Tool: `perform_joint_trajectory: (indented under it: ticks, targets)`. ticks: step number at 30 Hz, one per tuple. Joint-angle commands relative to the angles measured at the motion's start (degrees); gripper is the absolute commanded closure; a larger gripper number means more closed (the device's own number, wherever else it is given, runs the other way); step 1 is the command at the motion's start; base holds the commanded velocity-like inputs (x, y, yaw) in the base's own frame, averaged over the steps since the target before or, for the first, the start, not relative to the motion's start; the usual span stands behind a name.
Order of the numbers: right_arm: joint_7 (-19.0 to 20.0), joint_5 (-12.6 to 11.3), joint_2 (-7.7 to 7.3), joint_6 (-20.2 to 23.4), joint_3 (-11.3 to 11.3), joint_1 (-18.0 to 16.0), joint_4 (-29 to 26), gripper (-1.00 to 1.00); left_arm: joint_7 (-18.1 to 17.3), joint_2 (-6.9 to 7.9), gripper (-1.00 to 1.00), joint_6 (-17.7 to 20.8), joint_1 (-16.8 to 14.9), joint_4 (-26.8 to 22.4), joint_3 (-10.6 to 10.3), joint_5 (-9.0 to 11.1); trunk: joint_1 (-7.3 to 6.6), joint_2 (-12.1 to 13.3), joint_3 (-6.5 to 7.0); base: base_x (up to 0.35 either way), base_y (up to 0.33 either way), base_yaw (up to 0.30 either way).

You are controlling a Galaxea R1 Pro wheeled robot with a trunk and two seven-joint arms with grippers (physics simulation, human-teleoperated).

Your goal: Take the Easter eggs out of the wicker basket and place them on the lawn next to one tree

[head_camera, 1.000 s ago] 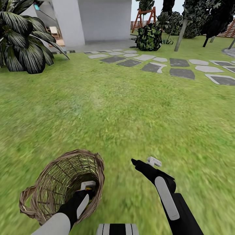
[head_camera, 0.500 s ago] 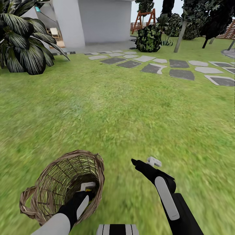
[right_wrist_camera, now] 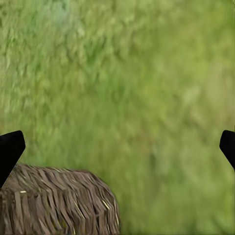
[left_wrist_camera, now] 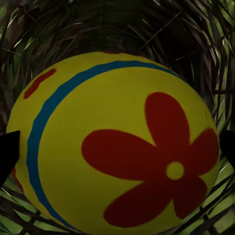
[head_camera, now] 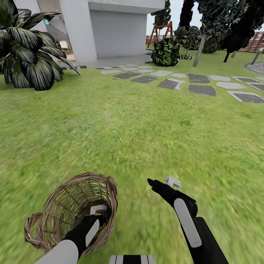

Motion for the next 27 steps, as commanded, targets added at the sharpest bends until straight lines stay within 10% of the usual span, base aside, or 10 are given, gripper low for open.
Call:
perform_joint_trajectory:
  ticks: [1,27]
  targets:
    - [-0.58,-0.6,-0.03,0.1,0.04,-0.02,-0.07,-1.0,0.37,0.03,1.0,0.32,0.0,-0.14,-0.18,0.55,-0.03,0.0,0.18,0.0,0.0,0.0]
    - [-0.58,-0.6,0.1,0.05,0.04,-0.03,-0.08,-1.0,0.28,3.99,1.0,7.8,-0.36,-1.45,-0.29,0.32,-0.7,0.35,5.94,-0.029,0.0,0.0]
